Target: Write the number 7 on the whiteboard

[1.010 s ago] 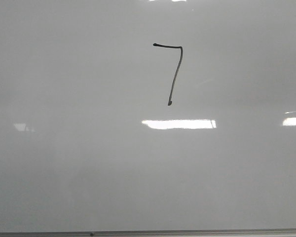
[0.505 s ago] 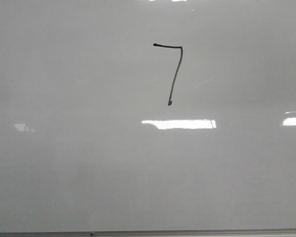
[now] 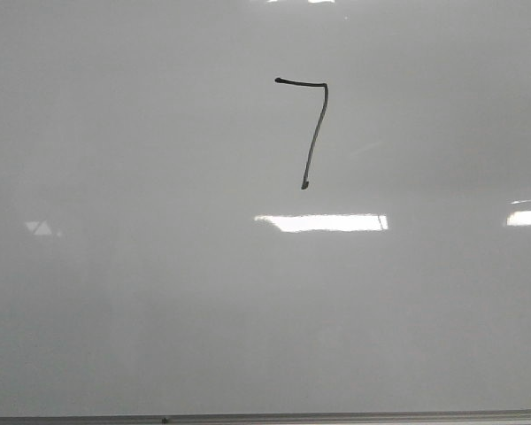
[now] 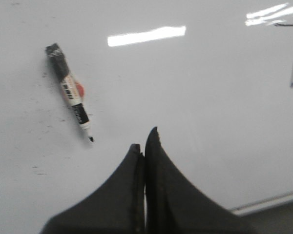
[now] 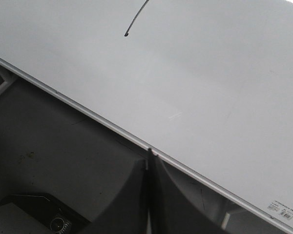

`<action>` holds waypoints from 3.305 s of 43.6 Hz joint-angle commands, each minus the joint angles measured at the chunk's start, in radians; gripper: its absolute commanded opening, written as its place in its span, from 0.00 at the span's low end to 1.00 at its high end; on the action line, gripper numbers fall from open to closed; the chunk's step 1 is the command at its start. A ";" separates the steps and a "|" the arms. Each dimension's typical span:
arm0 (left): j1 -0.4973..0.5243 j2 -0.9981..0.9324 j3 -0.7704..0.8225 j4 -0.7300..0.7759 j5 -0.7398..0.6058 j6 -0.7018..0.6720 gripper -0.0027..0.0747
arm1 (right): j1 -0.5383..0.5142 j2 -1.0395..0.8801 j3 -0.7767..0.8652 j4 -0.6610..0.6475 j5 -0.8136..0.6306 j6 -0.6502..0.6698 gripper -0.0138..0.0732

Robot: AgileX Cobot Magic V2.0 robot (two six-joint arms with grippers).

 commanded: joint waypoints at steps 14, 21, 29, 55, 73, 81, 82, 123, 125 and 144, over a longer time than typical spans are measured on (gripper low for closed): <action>0.241 -0.302 0.466 -0.074 -0.522 -0.003 0.01 | -0.006 0.010 -0.029 0.001 -0.056 -0.004 0.08; 0.259 -0.353 0.534 -0.074 -0.586 -0.003 0.01 | -0.006 0.010 -0.029 0.001 -0.056 -0.004 0.08; 0.259 -0.353 0.535 -0.074 -0.648 -0.003 0.01 | -0.006 0.010 -0.029 0.001 -0.058 -0.004 0.08; 0.259 -0.353 0.535 -0.074 -0.692 -0.003 0.01 | -0.006 0.010 -0.029 0.001 -0.058 -0.004 0.08; 0.259 -0.353 0.535 -0.074 -0.692 -0.003 0.01 | -0.006 0.010 -0.029 0.001 -0.058 -0.004 0.08; 0.259 -0.353 0.535 -0.074 -0.692 -0.003 0.01 | -0.013 -0.024 -0.008 -0.014 -0.075 -0.015 0.08; 0.259 -0.353 0.535 -0.074 -0.692 -0.003 0.01 | -0.022 -0.036 0.004 -0.021 -0.094 -0.021 0.08; 0.259 -0.353 0.535 -0.074 -0.692 -0.003 0.01 | -0.263 -0.545 1.023 -0.009 -1.221 -0.021 0.08; 0.259 -0.353 0.535 -0.074 -0.692 -0.003 0.01 | -0.261 -0.545 1.021 -0.009 -1.212 -0.021 0.08; 0.259 -0.353 0.535 -0.074 -0.692 -0.003 0.01 | -0.196 -0.543 1.022 -0.009 -1.240 -0.021 0.08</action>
